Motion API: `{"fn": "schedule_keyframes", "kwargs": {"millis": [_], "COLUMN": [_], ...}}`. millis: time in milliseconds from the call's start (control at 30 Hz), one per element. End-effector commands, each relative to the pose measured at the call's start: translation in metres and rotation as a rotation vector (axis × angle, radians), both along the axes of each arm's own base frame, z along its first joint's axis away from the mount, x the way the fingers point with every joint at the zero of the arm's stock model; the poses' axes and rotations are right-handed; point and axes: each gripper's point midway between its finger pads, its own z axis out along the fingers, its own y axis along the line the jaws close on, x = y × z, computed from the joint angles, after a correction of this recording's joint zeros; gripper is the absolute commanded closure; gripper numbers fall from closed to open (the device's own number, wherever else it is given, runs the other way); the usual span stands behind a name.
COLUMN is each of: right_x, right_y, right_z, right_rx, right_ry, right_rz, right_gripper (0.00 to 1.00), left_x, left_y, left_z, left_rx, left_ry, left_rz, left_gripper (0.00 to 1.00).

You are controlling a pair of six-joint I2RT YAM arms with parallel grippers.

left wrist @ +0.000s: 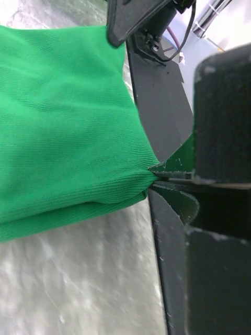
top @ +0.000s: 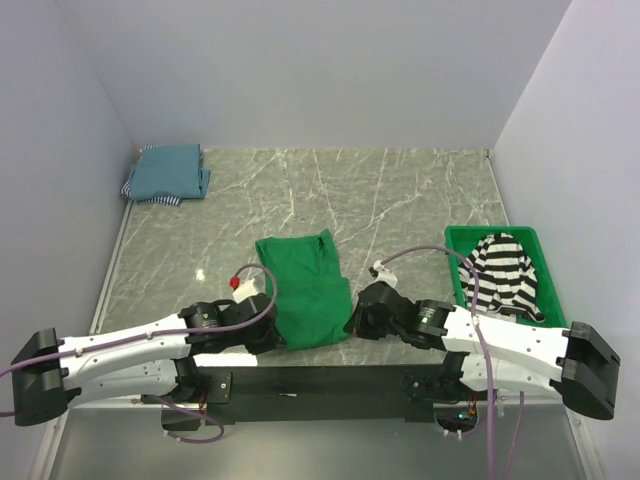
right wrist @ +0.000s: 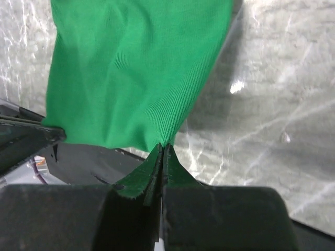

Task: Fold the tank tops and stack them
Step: Fold the tank top

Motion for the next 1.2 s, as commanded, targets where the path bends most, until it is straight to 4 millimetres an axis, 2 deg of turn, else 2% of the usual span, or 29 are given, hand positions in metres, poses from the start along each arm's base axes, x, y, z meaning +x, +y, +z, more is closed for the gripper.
{"fn": "schedule_keyframes", "kwargs": {"millis": [0,33,100,133,233,267,300,367,400,467,500,533,567,600,633,667,700,733,767,800,833,867,900,933,1000,1033,1100,1133,1167], "right_x": [0.009,0.012,0.018,0.025,0.041,0.053,0.058,0.078,0.095,0.114,0.132,0.149,0.16,0.179,0.196,0.207,0.219,0.24,0.248,0.265,0.275,0.281,0.292,0.298,0.313,0.317,0.324,0.324,0.321], "right_y": [-0.002,0.002,0.001,0.004,0.011,0.011,0.015,0.022,0.019,0.028,0.022,0.028,0.032,0.029,0.037,0.04,0.045,0.048,0.051,0.058,0.054,0.055,0.057,0.057,0.056,0.054,0.043,0.039,0.031], "right_z": [0.027,0.039,0.049,0.063,0.085,0.091,0.095,0.105,0.101,0.113,0.115,0.116,0.119,0.101,0.115,0.115,0.093,0.107,0.103,0.094,0.087,0.081,0.07,0.066,0.064,0.065,0.069,0.072,0.078], "right_rx": [0.007,0.025,0.014,0.019,0.021,0.03,0.033,0.038,0.011,0.048,0.033,0.024,0.035,-0.008,0.014,0.018,-0.014,0.007,0.007,-0.009,-0.021,-0.019,-0.03,-0.032,-0.031,-0.043,-0.091,-0.105,-0.128], "right_ry": [-0.051,-0.067,-0.094,-0.124,-0.164,-0.178,-0.187,-0.203,-0.207,-0.217,-0.232,-0.231,-0.235,-0.206,-0.226,-0.217,-0.177,-0.199,-0.188,-0.18,-0.159,-0.144,-0.134,-0.132,-0.151,-0.16,-0.188,-0.196,-0.213], "right_rz": [-0.048,-0.048,-0.056,-0.054,-0.04,-0.056,-0.031,-0.031,-0.04,-0.021,-0.039,-0.04,-0.032,-0.04,-0.034,-0.027,-0.004,-0.012,-0.003,0.003,-0.006,0.003,0.001,0.0,0.005,-0.003,-0.024,-0.028,-0.038], "right_gripper": [1.0,1.0,1.0,1.0,1.0,1.0,1.0,1.0,1.0,1.0,1.0,1.0,1.0,1.0,1.0,1.0,1.0,1.0,0.99,0.96,0.88,0.83,0.73,0.7,0.63,0.59,0.58,0.57,0.57], "left_x": [0.005,0.006,0.016,0.021,0.04,0.049,0.064,0.085,0.104,0.126,0.148,0.161,0.172,0.192,0.205,0.217,0.23,0.247,0.255,0.268,0.284,0.296,0.303,0.311,0.328,0.333,0.339,0.34,0.335], "left_y": [0.011,0.012,0.01,0.009,0.012,0.01,0.015,0.01,0.02,0.022,0.028,0.03,0.031,0.037,0.037,0.041,0.05,0.049,0.053,0.064,0.064,0.07,0.075,0.078,0.089,0.092,0.101,0.104,0.106], "left_z": [0.015,0.018,0.037,0.049,0.069,0.081,0.085,0.096,0.099,0.101,0.107,0.113,0.105,0.109,0.115,0.102,0.098,0.091,0.085,0.079,0.064,0.056,0.047,0.033,0.032,0.031,0.037,0.048,0.05], "left_rx": [0.018,0.025,0.011,0.008,0.01,0.004,0.006,-0.012,-0.011,0.015,0.002,0.004,0.033,0.015,0.003,0.038,0.044,0.047,0.057,0.071,0.078,0.073,0.091,0.112,0.102,0.1,0.087,0.085,0.094], "left_ry": [-0.006,-0.01,-0.06,-0.079,-0.141,-0.175,-0.192,-0.231,-0.246,-0.263,-0.296,-0.314,-0.3,-0.318,-0.328,-0.308,-0.298,-0.298,-0.285,-0.28,-0.268,-0.259,-0.24,-0.208,-0.231,-0.231,-0.242,-0.266,-0.268], "left_rz": [0.098,0.1,0.125,0.135,0.177,0.168,0.206,0.177,0.226,0.217,0.257,0.269,0.26,0.295,0.296,0.305,0.335,0.329,0.344,0.378,0.375,0.38,0.392,0.402,0.431,0.441,0.456,0.465,0.464], "left_gripper": [1.0,0.99,0.99,0.99,0.99,0.99,0.99,0.99,0.99,1.0,0.99,0.99,0.99,0.99,0.99,1.0,0.99,0.99,0.99,0.99,0.94,0.87,0.81,0.72,0.6,0.47,0.45,0.38,0.35]}}
